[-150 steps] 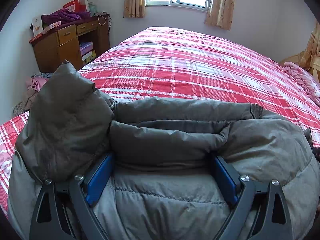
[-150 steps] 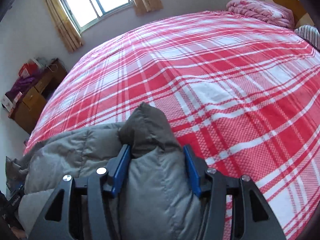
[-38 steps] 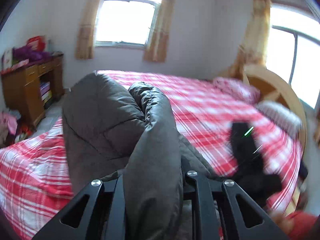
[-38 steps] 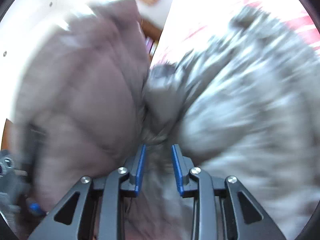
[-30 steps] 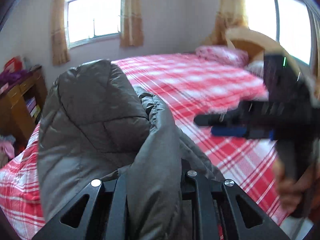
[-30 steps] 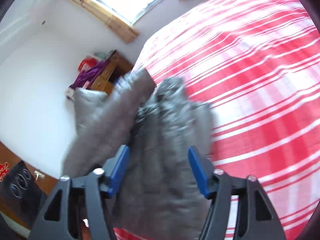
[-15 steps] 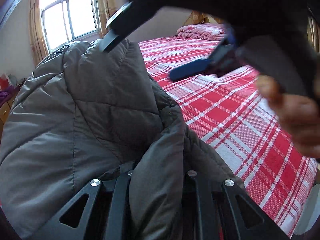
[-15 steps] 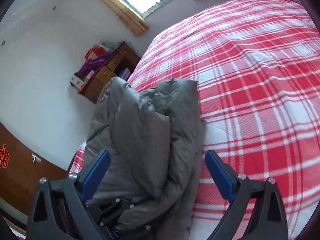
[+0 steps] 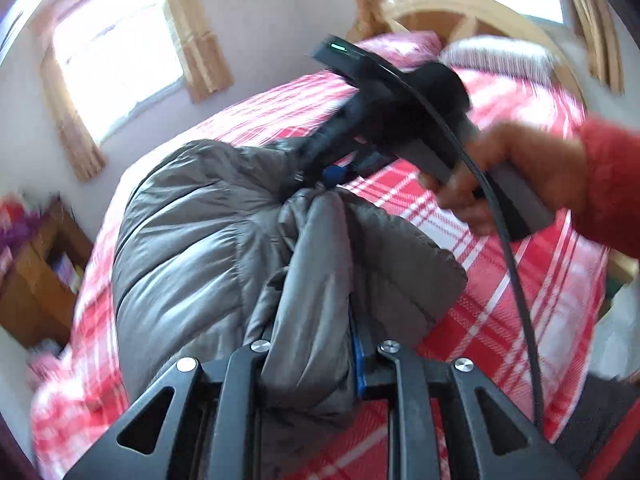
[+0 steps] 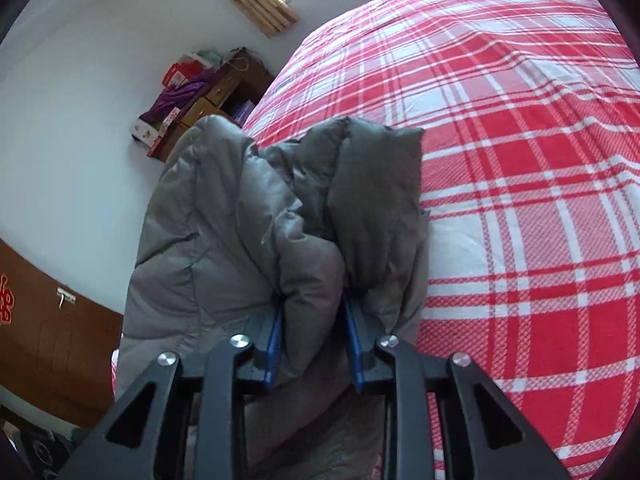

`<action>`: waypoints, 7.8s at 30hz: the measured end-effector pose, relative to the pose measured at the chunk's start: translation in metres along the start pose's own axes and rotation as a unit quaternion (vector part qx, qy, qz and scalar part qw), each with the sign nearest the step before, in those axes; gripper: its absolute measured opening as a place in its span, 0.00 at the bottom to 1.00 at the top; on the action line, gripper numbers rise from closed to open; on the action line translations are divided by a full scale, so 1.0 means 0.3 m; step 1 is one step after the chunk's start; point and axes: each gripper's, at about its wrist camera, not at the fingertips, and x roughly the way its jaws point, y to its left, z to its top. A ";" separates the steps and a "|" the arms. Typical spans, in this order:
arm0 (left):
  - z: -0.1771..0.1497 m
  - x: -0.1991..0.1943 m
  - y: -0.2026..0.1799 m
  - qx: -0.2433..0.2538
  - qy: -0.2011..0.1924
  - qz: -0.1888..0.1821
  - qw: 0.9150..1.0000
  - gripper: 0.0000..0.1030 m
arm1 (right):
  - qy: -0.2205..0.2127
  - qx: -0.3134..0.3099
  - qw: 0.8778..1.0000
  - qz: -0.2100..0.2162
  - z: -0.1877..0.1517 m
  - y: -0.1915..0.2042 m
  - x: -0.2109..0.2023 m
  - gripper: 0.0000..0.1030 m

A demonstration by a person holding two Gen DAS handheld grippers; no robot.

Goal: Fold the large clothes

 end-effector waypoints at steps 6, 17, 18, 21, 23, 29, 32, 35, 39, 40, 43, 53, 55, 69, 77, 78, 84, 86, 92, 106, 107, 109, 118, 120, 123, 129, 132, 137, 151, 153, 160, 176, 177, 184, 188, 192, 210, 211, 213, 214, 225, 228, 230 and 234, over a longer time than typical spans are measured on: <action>0.007 0.009 -0.118 0.064 -0.016 0.026 0.997 0.21 | -0.004 -0.042 0.998 -0.039 -0.014 0.074 0.017 0.25; 0.010 -0.009 -0.139 0.101 -0.053 0.114 0.987 0.25 | -0.020 -0.085 0.994 -0.065 0.087 0.119 0.012 0.23; 0.007 -0.001 -0.140 0.100 -0.054 0.114 0.987 0.25 | -0.019 -0.088 0.994 -0.066 0.091 0.126 0.017 0.23; 0.001 -0.013 -0.173 0.136 -0.067 0.132 0.980 0.25 | -0.014 -0.105 0.992 -0.072 0.086 0.142 0.032 0.23; -0.004 -0.032 -0.214 0.162 -0.079 0.110 0.977 0.25 | -0.007 -0.115 0.991 -0.075 0.074 0.152 0.049 0.23; 0.027 0.004 -0.281 0.184 -0.099 0.091 0.974 0.37 | 0.000 -0.108 0.991 -0.078 0.086 0.145 0.091 0.23; 0.069 0.038 -0.254 0.165 -0.122 0.091 0.974 0.64 | -0.013 -0.114 0.991 -0.075 0.096 0.151 0.070 0.23; 0.112 0.072 -0.216 0.114 -0.135 0.067 0.982 0.76 | -0.018 -0.111 0.992 -0.058 0.089 0.150 0.031 0.27; 0.133 0.019 -0.240 0.126 -0.167 0.030 0.978 0.76 | -0.030 -0.096 0.995 -0.003 0.065 0.138 -0.089 0.46; 0.130 -0.008 -0.231 0.117 -0.175 0.016 0.977 0.76 | -0.037 -0.098 0.994 0.004 0.050 0.137 -0.131 0.64; 0.119 -0.085 -0.156 0.070 -0.180 -0.006 0.981 0.76 | -0.065 -0.112 0.992 0.000 -0.016 0.136 -0.264 0.79; -0.036 -0.103 0.494 -0.285 -0.138 0.083 0.945 0.76 | -0.002 -0.024 0.999 0.027 -0.122 0.180 -0.305 0.95; -0.077 -0.033 0.611 -0.347 -0.113 0.085 0.927 0.76 | 0.009 -0.021 1.000 0.016 -0.104 0.212 -0.264 0.95; -0.031 0.186 0.665 -0.420 -0.095 0.041 0.902 0.76 | 0.006 0.011 0.989 0.150 0.094 0.199 0.064 0.21; 0.185 0.273 0.495 -0.351 -0.089 -0.004 0.932 0.76 | 0.032 0.183 0.947 0.263 0.031 -0.235 0.196 0.13; 0.205 0.294 0.467 -0.336 -0.082 0.000 0.938 0.76 | 0.032 0.195 0.943 0.268 0.023 -0.267 0.202 0.13; 0.259 0.439 0.268 -0.195 -0.012 0.070 0.978 0.83 | 0.016 0.147 0.970 0.193 0.024 -0.300 0.111 0.16; 0.255 0.448 0.241 -0.172 -0.006 0.081 0.982 0.83 | 0.012 0.105 0.985 0.133 0.034 -0.262 0.033 0.25; 0.223 0.433 0.226 -0.168 -0.015 0.099 0.981 0.83 | -0.042 0.036 0.998 -0.043 0.090 -0.169 -0.209 1.00; 0.148 0.201 0.414 -0.295 -0.108 0.144 0.938 0.83 | 0.002 -0.060 0.998 -0.034 0.129 0.087 0.005 0.27; 0.156 0.208 0.425 -0.294 -0.105 0.141 0.939 0.83 | -0.002 -0.047 0.999 0.011 0.133 0.081 0.011 0.27; 0.181 0.246 0.410 -0.274 -0.091 0.142 0.947 0.83 | 0.006 0.033 0.993 0.112 0.144 -0.009 0.078 0.25; 0.201 0.466 0.279 -0.207 -0.030 0.130 0.969 0.86 | 0.001 0.178 0.958 0.223 0.066 -0.312 0.234 0.09; 0.188 0.501 0.282 -0.213 -0.016 0.123 0.969 0.87 | 0.004 0.155 0.966 0.205 0.060 -0.310 0.214 0.08; 0.188 0.525 0.272 -0.208 0.003 0.120 0.971 0.87 | 0.008 0.158 0.967 0.199 0.063 -0.308 0.214 0.07; 0.182 0.491 0.249 -0.185 0.002 0.107 0.977 0.88 | 0.008 0.108 0.986 0.128 0.065 -0.232 0.122 0.20; 0.181 0.485 0.249 -0.186 0.002 0.114 0.976 0.88 | 0.014 0.064 0.998 0.023 0.080 -0.143 -0.038 0.65; 0.200 0.494 0.227 -0.176 0.006 0.131 0.976 0.89 | -0.041 0.002 0.997 -0.063 0.161 0.056 -0.245 0.78; 0.207 0.487 0.228 -0.181 0.007 0.135 0.974 0.89 | -0.103 0.238 0.954 -0.148 0.030 -0.025 -0.018 0.75; 0.199 0.469 0.244 -0.192 0.003 0.121 0.974 0.89 | -0.110 0.232 0.954 -0.152 -0.001 -0.060 0.005 0.78; 0.086 0.257 0.423 -0.320 -0.064 0.073 0.943 0.89 | -0.157 0.117 0.964 -0.179 -0.039 -0.056 0.021 0.82; -0.085 0.437 0.579 -0.509 -0.018 -0.123 0.852 0.90 | -0.087 0.013 0.984 -0.155 0.004 -0.055 0.084 0.96; -0.072 0.439 0.574 -0.495 -0.013 -0.121 0.860 0.90 | -0.074 -0.008 0.986 -0.151 0.010 -0.055 0.089 0.96; -0.009 0.468 0.537 -0.455 -0.007 -0.121 0.882 0.79 | -0.021 -0.083 0.988 -0.128 0.048 -0.046 0.136 0.95; 0.000 0.422 0.512 -0.450 -0.016 -0.131 0.883 0.60 | -0.009 -0.079 0.991 -0.106 0.045 -0.026 0.139 0.68; -0.001 0.323 0.483 -0.440 -0.033 -0.113 0.890 0.56 | 0.007 -0.043 0.997 -0.064 -0.003 0.016 0.129 0.48; -0.307 -0.220 0.951 -0.469 -0.053 0.225 0.853 0.56 | 0.052 -0.130 0.974 0.179 -0.034 0.816 0.611 0.35; -0.330 -0.191 0.975 -0.477 -0.037 0.235 0.846 0.56 | 0.057 -0.136 0.974 0.175 -0.042 0.848 0.671 0.34; -0.422 -0.129 1.031 -0.515 -0.012 0.238 0.824 0.57 | 0.073 -0.136 0.975 0.157 -0.074 0.895 0.806 0.34; -0.465 -0.110 1.054 -0.531 -0.006 0.238 0.813 0.57 | 0.073 -0.133 0.977 0.148 -0.082 0.898 0.836 0.34; -0.539 0.042 1.094 -0.497 0.032 0.288 0.818 0.67 | 0.055 -0.085 0.986 0.130 -0.071 0.792 0.969 0.38; -0.553 0.047 1.016 -0.477 0.039 0.298 0.826 0.67 | 0.058 -0.090 0.987 0.117 -0.071 0.784 0.909 0.51; -0.560 0.045 0.998 -0.474 0.038 0.300 0.827 0.67 | 0.066 -0.102 0.988 0.093 -0.070 0.769 0.858 0.63; -0.577 0.047 1.001 -0.475 0.035 0.301 0.826 0.67 | 0.032 -0.128 0.990 0.055 -0.022 0.754 0.704 0.69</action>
